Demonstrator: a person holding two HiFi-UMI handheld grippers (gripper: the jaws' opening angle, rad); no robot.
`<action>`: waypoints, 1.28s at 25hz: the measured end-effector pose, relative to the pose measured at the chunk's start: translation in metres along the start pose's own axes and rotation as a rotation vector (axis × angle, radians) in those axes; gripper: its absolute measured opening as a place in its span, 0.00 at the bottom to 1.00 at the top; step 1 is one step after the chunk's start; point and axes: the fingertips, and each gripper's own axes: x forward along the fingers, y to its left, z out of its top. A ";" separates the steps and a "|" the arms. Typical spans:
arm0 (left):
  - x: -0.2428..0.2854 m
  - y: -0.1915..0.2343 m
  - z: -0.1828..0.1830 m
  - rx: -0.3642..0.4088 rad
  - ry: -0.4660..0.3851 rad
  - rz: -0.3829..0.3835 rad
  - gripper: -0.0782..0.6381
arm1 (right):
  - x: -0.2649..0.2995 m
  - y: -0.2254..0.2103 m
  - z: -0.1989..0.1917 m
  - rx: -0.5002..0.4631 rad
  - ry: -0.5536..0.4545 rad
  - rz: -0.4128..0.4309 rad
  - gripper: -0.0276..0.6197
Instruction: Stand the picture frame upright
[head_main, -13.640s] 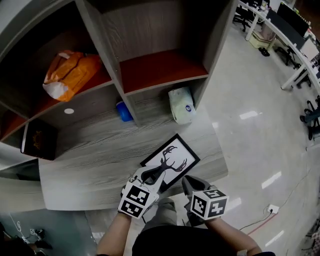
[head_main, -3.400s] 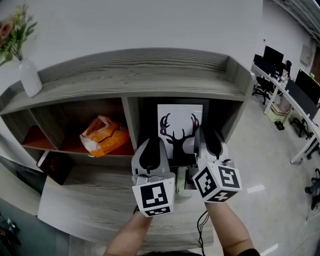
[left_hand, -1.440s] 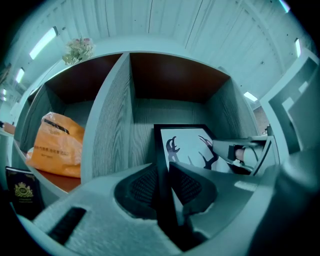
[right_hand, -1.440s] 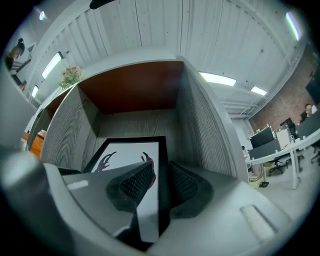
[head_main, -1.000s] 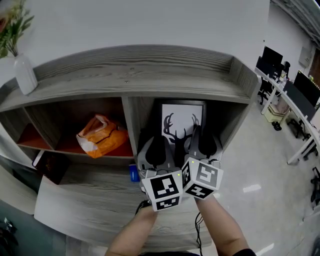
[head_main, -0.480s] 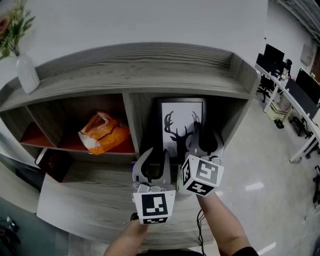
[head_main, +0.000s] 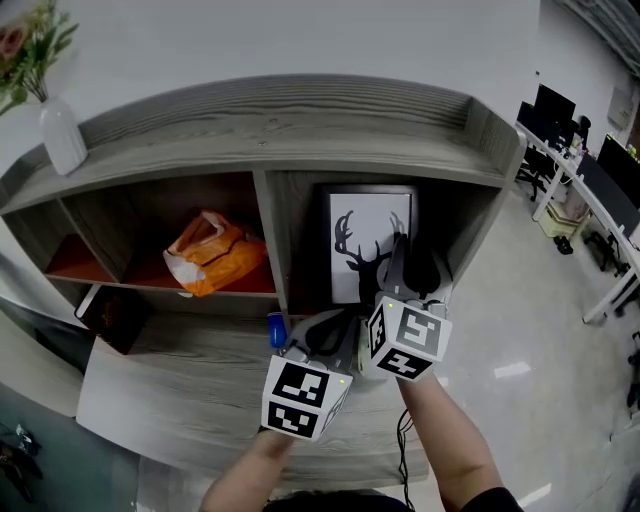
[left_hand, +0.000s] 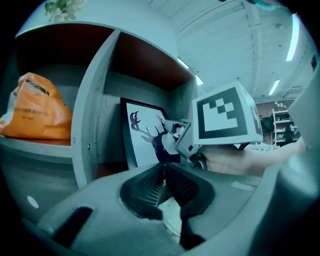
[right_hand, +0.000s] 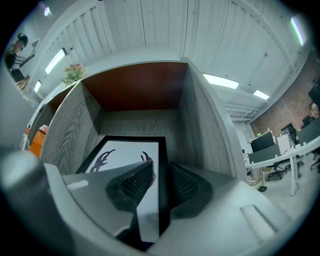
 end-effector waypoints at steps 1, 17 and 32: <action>0.002 -0.001 0.000 0.006 0.005 -0.001 0.13 | 0.000 0.000 0.000 -0.001 0.000 0.000 0.18; 0.026 -0.003 -0.002 0.036 0.094 -0.034 0.10 | 0.000 0.004 0.000 -0.023 0.021 0.030 0.18; 0.030 0.008 -0.002 0.027 0.092 -0.003 0.10 | -0.017 0.014 0.005 -0.050 0.024 0.102 0.22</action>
